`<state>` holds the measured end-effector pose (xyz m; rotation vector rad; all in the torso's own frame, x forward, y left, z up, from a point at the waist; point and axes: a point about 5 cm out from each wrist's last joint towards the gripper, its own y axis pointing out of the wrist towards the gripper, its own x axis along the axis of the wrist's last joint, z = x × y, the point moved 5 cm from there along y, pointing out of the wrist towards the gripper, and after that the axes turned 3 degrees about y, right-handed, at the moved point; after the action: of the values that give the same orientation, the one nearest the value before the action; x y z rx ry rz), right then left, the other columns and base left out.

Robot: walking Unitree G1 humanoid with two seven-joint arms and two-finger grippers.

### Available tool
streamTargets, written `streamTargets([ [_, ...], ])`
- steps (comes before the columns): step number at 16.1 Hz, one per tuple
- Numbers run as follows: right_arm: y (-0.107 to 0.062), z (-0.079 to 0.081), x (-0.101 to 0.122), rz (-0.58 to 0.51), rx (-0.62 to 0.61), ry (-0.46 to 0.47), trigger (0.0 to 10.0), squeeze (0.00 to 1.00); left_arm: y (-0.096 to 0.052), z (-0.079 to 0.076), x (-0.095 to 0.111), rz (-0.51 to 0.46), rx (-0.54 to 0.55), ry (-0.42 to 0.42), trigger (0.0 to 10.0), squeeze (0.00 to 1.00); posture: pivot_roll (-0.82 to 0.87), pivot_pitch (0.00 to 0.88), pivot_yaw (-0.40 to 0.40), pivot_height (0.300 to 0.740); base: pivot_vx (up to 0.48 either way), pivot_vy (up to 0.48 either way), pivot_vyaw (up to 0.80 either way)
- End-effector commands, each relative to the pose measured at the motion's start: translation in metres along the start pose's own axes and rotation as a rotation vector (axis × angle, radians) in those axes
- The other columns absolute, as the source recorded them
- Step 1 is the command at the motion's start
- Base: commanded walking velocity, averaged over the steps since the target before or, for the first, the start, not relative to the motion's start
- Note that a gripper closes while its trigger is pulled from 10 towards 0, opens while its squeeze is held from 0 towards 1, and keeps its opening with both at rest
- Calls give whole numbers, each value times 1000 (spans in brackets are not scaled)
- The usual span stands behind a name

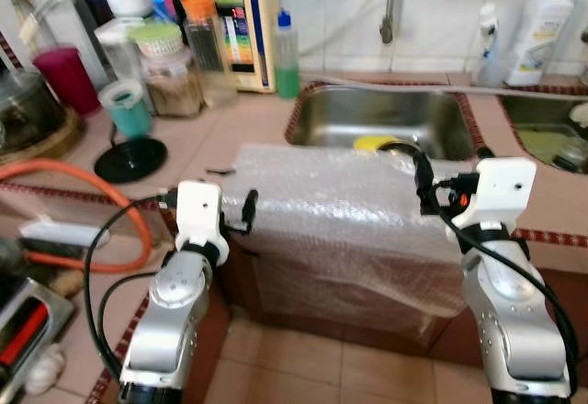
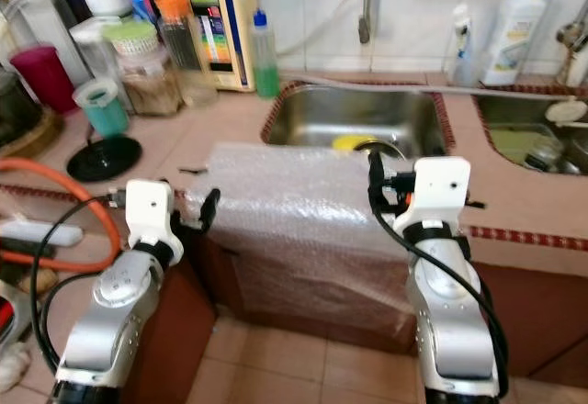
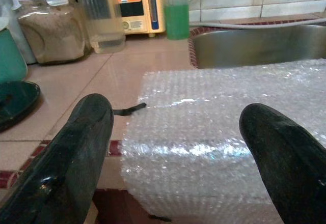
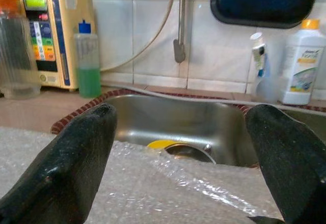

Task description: Kitchen organization

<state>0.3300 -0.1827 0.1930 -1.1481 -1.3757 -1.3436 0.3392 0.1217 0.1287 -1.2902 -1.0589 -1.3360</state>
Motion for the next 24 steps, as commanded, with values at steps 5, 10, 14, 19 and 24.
streamTargets([
  [5,2,5,2,0,20,4,10000,0,-1,-9,3,-13,-65,-21,10000,0,-38,0,92,740,0,0,-221],
  [10,3,5,2,1,21,10,10000,0,0,-9,3,-8,-72,-33,10000,0,-34,0,93,740,0,-348,-99],
  [14,3,5,1,2,21,11,10000,0,0,-10,1,-4,-82,-38,10000,0,-34,0,95,740,0,-405,0],
  [19,3,4,1,4,23,7,10000,0,-1,-11,0,1,-93,-43,10000,0,-38,0,91,740,0,-435,0],
  [24,3,5,3,-2,30,1,10000,0,-3,-10,-3,7,-95,-42,10000,0,-37,0,89,740,0,-343,0],
])
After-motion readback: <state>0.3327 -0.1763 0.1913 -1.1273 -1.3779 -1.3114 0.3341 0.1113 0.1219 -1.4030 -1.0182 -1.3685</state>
